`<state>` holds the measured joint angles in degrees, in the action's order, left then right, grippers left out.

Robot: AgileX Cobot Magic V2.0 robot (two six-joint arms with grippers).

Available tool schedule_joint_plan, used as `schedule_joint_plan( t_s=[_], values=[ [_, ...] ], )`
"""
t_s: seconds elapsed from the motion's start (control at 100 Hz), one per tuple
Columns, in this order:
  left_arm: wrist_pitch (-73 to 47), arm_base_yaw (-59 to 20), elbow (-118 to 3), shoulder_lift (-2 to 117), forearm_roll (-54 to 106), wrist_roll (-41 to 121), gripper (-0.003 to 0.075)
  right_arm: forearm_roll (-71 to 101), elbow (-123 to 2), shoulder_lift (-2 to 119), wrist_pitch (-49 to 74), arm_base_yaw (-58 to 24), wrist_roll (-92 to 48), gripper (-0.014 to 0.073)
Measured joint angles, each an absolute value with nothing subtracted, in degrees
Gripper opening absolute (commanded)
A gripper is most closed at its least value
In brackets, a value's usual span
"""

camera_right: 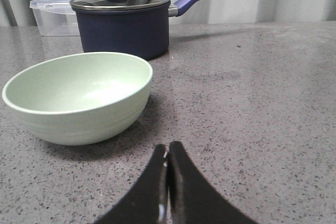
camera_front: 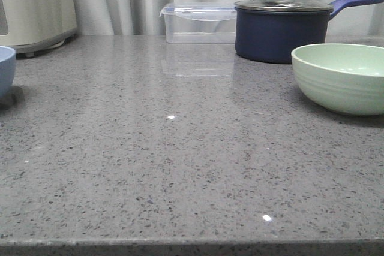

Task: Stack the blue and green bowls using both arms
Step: 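Move the right gripper above the pale green bowl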

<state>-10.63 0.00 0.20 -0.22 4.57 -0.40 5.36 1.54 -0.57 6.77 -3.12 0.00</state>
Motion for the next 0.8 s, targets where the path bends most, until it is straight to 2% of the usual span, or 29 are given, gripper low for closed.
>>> schedule_joint_plan(
  t_s=[0.35,0.48,0.8],
  values=[
    [-8.8,0.0,0.2,-0.2,4.6,-0.4,-0.0020,5.4,1.5,-0.6,4.3,-3.1,0.0,-0.0080],
    [-9.2,0.0,-0.4,-0.2,4.6,-0.4,-0.0020,5.4,0.9,-0.6,6.7,-3.1,0.0,-0.0080],
    [-16.1,0.3,-15.2,4.6,4.5,-0.4,-0.0020,5.4,-10.0,3.3,17.3,-3.1,0.0,-0.0080]
  ],
)
